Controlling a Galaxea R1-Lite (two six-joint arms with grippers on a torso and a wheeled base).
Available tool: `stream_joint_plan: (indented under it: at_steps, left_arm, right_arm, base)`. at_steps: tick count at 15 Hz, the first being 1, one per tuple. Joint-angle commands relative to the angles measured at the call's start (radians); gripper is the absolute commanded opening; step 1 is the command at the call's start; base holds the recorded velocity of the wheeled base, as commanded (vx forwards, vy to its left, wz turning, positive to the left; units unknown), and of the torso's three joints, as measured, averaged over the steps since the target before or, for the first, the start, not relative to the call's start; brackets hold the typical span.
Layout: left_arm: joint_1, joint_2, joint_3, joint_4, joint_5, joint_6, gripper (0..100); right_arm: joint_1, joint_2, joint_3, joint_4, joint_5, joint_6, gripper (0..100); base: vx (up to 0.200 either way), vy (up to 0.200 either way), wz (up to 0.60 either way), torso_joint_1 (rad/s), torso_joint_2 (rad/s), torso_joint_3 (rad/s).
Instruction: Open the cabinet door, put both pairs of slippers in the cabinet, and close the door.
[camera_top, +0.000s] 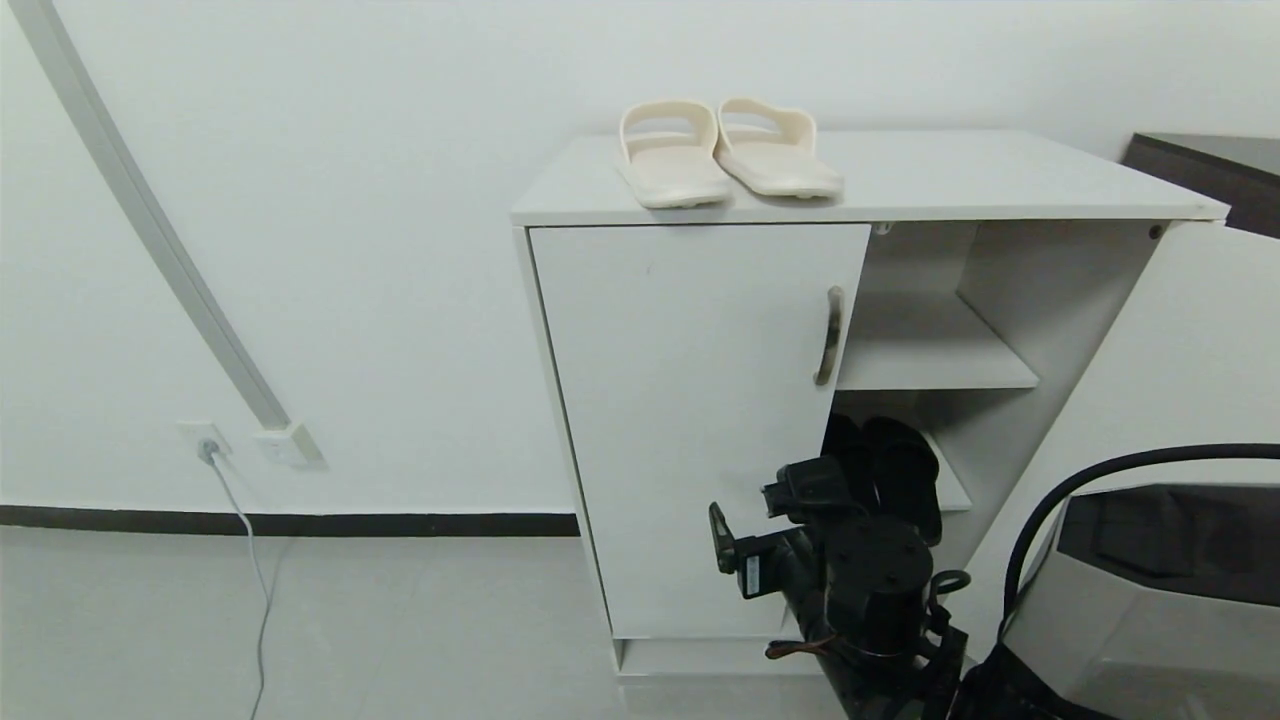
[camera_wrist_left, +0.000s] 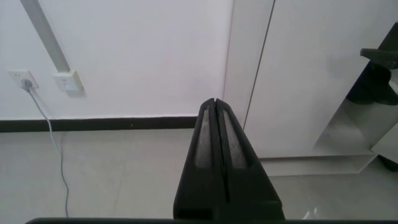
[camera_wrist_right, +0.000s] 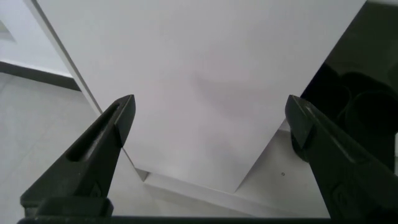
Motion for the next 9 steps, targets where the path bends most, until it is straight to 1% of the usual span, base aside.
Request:
stream_joint_plan:
  at_steps: [1,5,9]
  left_arm:
    - [0.0,0.002,0.0,0.0,0.0,0.0,0]
    - [0.0,0.002,0.0,0.0,0.0,0.0,0]
    - [0.0,0.002,0.0,0.0,0.0,0.0,0]
  right_arm:
    - [0.001,0.003,0.006,-0.001,0.0,0.0,100]
    - [0.001,0.003,0.02,-0.016,0.021,-0.002,100]
    - [0.001,0.003,0.02,-0.017,0.023,-0.002,100]
  base:
    - [0.0,0.0,0.0,0.11,-0.45,-0.344]
    - [0.0,0.0,0.0,0.129,-0.46,-0.334]
    - [0.0,0.0,0.0,0.159,-0.48,-0.319]
